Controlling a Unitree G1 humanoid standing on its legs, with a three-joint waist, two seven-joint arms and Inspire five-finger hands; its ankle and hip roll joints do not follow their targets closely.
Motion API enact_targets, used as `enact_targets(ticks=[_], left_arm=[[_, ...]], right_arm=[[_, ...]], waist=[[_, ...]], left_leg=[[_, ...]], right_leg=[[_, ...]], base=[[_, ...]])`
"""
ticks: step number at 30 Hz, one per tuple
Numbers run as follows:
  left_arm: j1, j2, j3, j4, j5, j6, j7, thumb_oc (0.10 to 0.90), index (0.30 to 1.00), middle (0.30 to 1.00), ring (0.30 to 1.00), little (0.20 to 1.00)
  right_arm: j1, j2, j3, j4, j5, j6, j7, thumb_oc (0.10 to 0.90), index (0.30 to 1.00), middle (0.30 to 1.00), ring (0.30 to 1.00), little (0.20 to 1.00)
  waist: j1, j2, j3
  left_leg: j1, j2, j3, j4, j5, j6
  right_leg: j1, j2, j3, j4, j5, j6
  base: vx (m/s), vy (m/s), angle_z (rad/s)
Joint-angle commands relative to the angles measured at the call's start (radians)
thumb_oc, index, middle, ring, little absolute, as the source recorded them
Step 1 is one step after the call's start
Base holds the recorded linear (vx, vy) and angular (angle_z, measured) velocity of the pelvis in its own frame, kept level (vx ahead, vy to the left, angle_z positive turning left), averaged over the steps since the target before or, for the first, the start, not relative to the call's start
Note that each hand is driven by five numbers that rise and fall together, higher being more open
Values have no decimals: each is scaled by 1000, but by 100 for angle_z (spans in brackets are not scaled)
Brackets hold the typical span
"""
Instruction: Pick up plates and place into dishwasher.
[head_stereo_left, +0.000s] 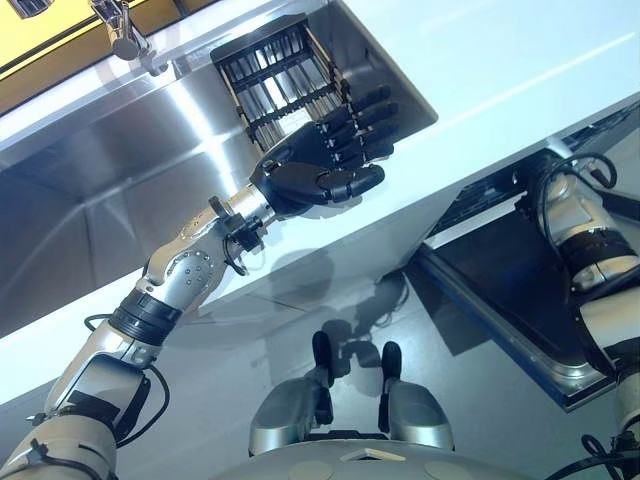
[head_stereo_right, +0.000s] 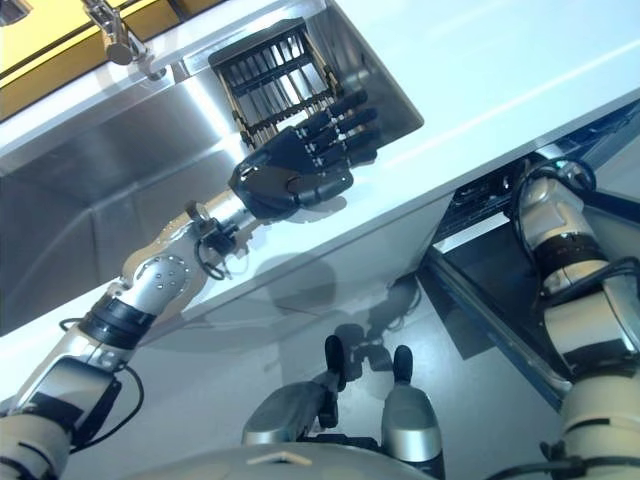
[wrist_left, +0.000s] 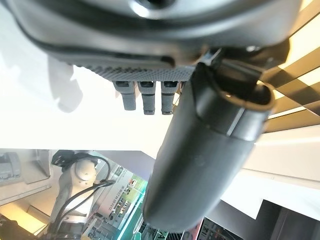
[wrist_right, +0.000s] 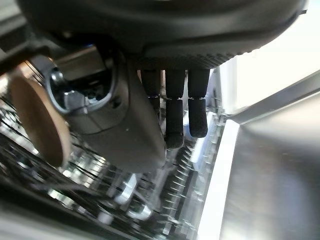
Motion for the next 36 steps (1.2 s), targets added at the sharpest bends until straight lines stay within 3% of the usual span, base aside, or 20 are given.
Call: enact_targets(ticks=[1,11,12,17,20,23,27,34,36], left_arm=[[4,7,22,-47,-44,-39,-24,800,900,900,900,900],[128,-11,130,-79,-13,-38,-10,800,900,900,900,900],[136,-16,135,-80,-10,-41,-8,800,900,900,900,900],[135,-23,148,-72,0,-40,-1,800,900,900,900,900],[134,-24,149,-71,0,-39,0,800,900,900,900,900],[139,-32,155,-71,6,-32,5,800,900,900,900,900],[146,-39,162,-64,4,-31,5,800,900,900,900,900],[164,-60,165,-79,18,-15,11,800,900,900,900,900],[147,-69,149,-75,19,-2,15,800,900,900,900,900]], right_arm=[[42,-102,-16,-77,-14,-63,-63,100,300,300,300,200],[604,-161,-477,-416,-42,-177,-181,103,302,302,302,203],[666,-159,-537,-437,-42,-194,-196,800,900,900,900,900],[802,-147,-675,-483,-17,-233,-242,800,900,900,900,900],[820,-143,-699,-488,-11,-240,-251,800,900,900,900,900],[888,-127,-777,-492,8,-270,-319,800,900,900,900,900],[929,-99,-818,-451,87,-255,-359,800,900,900,900,900],[919,50,-822,-328,581,-253,-262,800,900,900,900,900],[870,125,-789,-195,771,-312,-180,800,900,900,900,900]], waist=[[-14,-52,-102],[-142,-76,-138],[-154,-77,-143],[-193,-82,-154],[-201,-83,-159],[-224,-88,-167],[-234,-89,-176],[-230,-84,-174],[-213,-79,-171]], left_leg=[[62,-24,42,12,-143,-9],[124,-9,137,7,-177,1],[128,-6,150,8,-180,1],[138,1,186,5,-186,-1],[137,3,193,4,-188,-1],[140,8,207,6,-193,-1],[137,10,216,8,-194,-2],[134,14,219,11,-192,-1],[131,15,211,12,-192,-1]], right_leg=[[-71,27,57,138,-77,42],[-60,45,130,150,-88,66],[-60,46,137,153,-90,69],[-65,48,151,153,-87,78],[-68,49,154,152,-87,80],[-74,51,158,156,-89,86],[-78,51,159,152,-86,89],[-79,47,146,150,-85,85],[-79,45,138,148,-83,80]], base=[[17,52,-7],[25,61,-26],[16,47,-31],[-7,26,-26],[-4,7,-17],[-6,-11,-20],[5,-24,-16],[17,-48,-2],[16,-73,-4]])
